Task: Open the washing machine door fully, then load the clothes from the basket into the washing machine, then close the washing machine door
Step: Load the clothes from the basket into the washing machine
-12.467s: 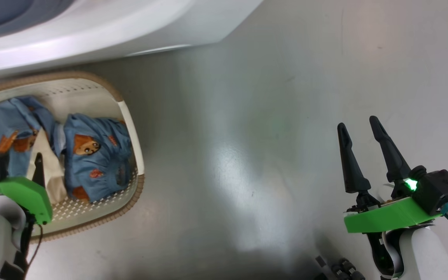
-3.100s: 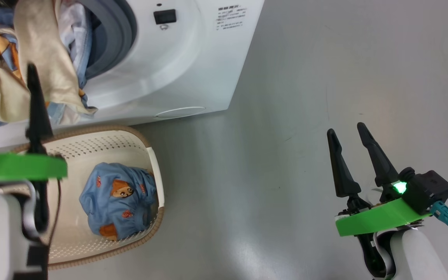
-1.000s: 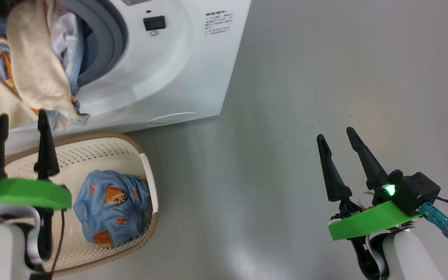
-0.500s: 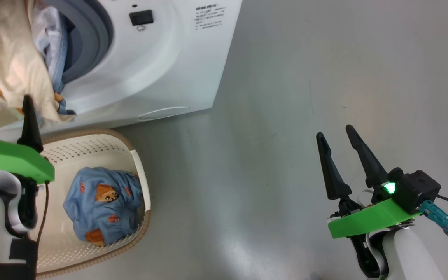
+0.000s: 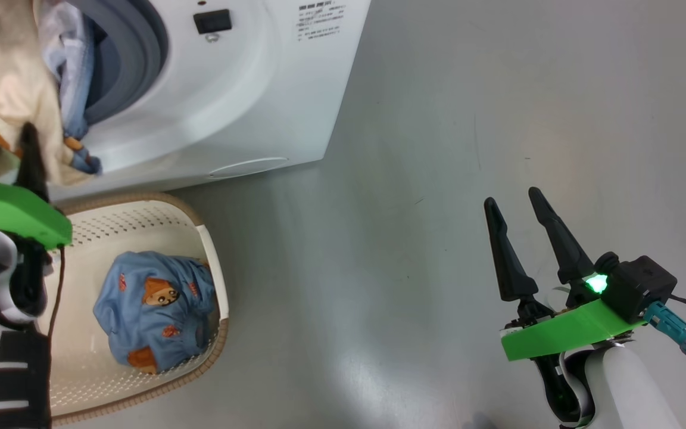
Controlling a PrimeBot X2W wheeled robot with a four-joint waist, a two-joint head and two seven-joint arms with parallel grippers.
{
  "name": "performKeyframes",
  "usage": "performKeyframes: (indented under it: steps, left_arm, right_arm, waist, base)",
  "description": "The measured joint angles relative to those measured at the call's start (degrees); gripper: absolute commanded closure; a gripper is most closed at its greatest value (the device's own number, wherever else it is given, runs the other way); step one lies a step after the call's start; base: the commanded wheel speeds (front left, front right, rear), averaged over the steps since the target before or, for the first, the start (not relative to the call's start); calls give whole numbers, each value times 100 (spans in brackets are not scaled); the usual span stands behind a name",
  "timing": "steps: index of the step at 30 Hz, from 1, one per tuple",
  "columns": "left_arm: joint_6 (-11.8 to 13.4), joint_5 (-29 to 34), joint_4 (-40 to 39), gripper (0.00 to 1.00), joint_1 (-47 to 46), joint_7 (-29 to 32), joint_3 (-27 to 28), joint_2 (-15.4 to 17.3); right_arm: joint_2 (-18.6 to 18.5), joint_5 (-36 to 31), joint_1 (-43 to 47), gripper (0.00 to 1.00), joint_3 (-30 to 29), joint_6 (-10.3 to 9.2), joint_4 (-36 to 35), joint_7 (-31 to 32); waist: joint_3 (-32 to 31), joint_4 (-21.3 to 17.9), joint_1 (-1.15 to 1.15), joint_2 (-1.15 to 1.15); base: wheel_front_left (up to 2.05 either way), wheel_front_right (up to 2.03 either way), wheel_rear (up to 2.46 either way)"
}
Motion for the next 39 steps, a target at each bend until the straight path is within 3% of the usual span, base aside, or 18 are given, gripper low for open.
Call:
performKeyframes:
  steps: [1,2,11,18,39]
  left_arm:
    - [-1,-25,9,95,-34,-49,10,-5]
    - [-2,-32,13,100,-70,-103,15,-7]
    - [-112,-101,190,100,-220,-403,9,-8]
    - [-159,238,113,100,-452,-781,-271,109]
    - [-261,603,921,100,-2097,-898,-621,472]
  right_arm:
    - [0,14,-1,0,1,0,3,0]
    - [0,34,-1,0,2,0,5,0]
    - [0,60,-5,0,1,0,48,0]
    - [0,77,-5,0,-19,0,56,0]
    - [1,114,-7,0,-15,0,-12,0]
  waist:
    - [7,-2,0,0]
    - [15,-5,0,0]
    - [23,0,0,0]
    - [-13,46,0,0]
    - [300,-128,0,0]
  base:
    - [0,0,0]
    - [0,0,0]
    - [0,0,0]
    - [0,0,0]
    - [0,0,0]
